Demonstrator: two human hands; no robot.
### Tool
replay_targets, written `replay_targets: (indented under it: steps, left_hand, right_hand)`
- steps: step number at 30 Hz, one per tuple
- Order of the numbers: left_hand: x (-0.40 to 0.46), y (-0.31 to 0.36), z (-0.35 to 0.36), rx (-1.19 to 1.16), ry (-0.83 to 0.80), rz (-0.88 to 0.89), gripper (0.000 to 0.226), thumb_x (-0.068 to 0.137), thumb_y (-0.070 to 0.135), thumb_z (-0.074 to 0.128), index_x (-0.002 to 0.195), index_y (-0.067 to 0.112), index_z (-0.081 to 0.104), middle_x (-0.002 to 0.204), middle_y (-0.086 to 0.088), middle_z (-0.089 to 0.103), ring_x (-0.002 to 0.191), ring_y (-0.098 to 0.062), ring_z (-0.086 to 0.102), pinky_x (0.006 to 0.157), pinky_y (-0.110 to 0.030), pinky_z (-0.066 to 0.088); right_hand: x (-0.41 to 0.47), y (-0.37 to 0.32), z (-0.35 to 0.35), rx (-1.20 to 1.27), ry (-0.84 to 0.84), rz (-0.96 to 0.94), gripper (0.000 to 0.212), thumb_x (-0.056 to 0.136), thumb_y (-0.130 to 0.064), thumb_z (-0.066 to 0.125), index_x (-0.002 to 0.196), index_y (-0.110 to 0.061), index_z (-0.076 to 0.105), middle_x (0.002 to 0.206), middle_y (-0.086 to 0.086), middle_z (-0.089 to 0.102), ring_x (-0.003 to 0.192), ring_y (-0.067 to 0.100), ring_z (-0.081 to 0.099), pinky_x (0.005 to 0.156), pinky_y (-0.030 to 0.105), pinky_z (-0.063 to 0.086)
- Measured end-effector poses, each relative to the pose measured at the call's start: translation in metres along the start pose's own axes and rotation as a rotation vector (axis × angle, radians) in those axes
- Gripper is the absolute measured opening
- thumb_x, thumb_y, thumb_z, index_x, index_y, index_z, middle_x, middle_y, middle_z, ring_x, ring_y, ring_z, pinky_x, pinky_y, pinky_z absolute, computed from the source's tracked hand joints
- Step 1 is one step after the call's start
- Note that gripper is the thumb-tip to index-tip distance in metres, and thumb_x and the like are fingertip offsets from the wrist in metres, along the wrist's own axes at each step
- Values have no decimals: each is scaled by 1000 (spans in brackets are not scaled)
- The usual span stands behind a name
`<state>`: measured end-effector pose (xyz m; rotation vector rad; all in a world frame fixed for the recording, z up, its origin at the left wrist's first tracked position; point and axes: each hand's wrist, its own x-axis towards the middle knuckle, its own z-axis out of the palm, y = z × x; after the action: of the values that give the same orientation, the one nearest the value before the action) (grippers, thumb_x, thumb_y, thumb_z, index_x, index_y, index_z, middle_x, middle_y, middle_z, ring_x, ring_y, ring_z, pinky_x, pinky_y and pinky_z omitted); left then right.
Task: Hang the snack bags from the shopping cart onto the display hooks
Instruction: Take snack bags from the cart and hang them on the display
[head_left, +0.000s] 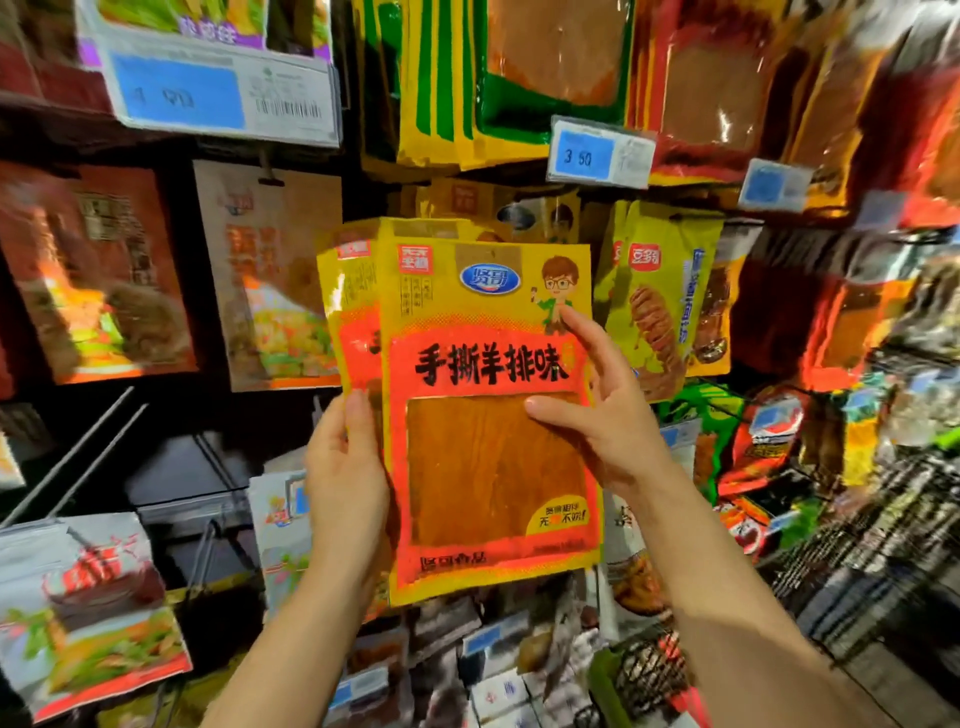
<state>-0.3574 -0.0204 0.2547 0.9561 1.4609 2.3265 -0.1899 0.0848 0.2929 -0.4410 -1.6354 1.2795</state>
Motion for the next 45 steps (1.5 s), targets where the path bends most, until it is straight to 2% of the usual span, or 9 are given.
replay_targets:
  steps: [6, 10, 14, 20, 25, 29, 40, 43, 45]
  left_hand:
    - [14, 1, -22, 63, 57, 23, 39, 104, 27, 36, 65, 22, 38, 58, 13, 36, 49, 1, 29, 49, -21, 25]
    - [20, 2, -30, 57, 49, 34, 45, 104, 28, 36, 62, 30, 52, 53, 17, 47, 50, 3, 36, 48, -16, 30]
    - [19, 10, -30, 19, 35, 17, 37, 104, 24, 35, 71, 25, 50, 50, 24, 51, 49, 7, 43, 47, -9, 33]
    - [19, 13, -33, 3, -24, 19, 57, 105, 26, 34, 50, 35, 49, 46, 18, 40, 45, 1, 32, 42, -15, 25]
    - [19, 12, -31, -19, -20, -7, 59, 105, 28, 34, 51, 39, 56, 46, 18, 43, 44, 1, 35, 42, -14, 28]
    - [17, 11, -28, -39, -27, -42, 59, 104, 29, 34, 52, 39, 58, 46, 18, 45, 44, 2, 38, 43, -13, 31]
    - [15, 9, -30, 0, 0, -68, 42, 103, 35, 36, 66, 27, 55, 55, 14, 47, 55, -6, 39, 53, -28, 32]
    - [16, 8, -32, 11, 6, -60, 38, 103, 36, 36, 71, 24, 54, 62, 7, 46, 59, -10, 39, 55, -30, 31]
    - [16, 8, -33, 6, 14, -54, 38, 103, 35, 36, 71, 24, 53, 60, 10, 45, 57, -8, 38, 52, -27, 31]
  right_hand:
    - [5, -12, -36, 136, 6, -43, 95, 48, -18, 92, 133, -29, 50, 133, 0, 60, 116, 20, 61, 83, 34, 55]
    - [18, -22, -45, 180, 16, -47, 103, 47, -16, 91, 139, -25, 45, 140, 2, 53, 119, 23, 59, 83, 37, 56]
    - [32, -31, -45, 214, 33, -19, 98, 58, 0, 75, 146, -20, 36, 116, -9, 69, 106, 18, 67, 74, 33, 58]
    - [35, -41, -50, 175, 21, -19, 117, 42, -15, 93, 145, -21, 37, 138, 7, 55, 115, 23, 62, 80, 34, 57]
    - [31, -45, -62, 126, -10, -54, 105, 54, -7, 87, 144, -21, 36, 129, -5, 62, 116, 13, 61, 82, 27, 55]
    - [26, -41, -65, 71, 7, -61, 89, 70, 12, 64, 147, -20, 33, 137, -3, 52, 116, 10, 61, 81, 25, 54]
    - [43, -40, -64, 165, -36, -25, 105, 53, -9, 88, 145, -23, 38, 147, 9, 44, 121, 23, 59, 84, 35, 56]
    - [47, -40, -63, 170, 22, 0, 86, 68, 5, 64, 145, -21, 37, 147, 9, 43, 114, 21, 63, 80, 34, 57]
    - [49, -42, -65, 153, 36, 18, 84, 66, 3, 66, 142, -22, 41, 147, 9, 42, 109, 18, 66, 76, 31, 58]
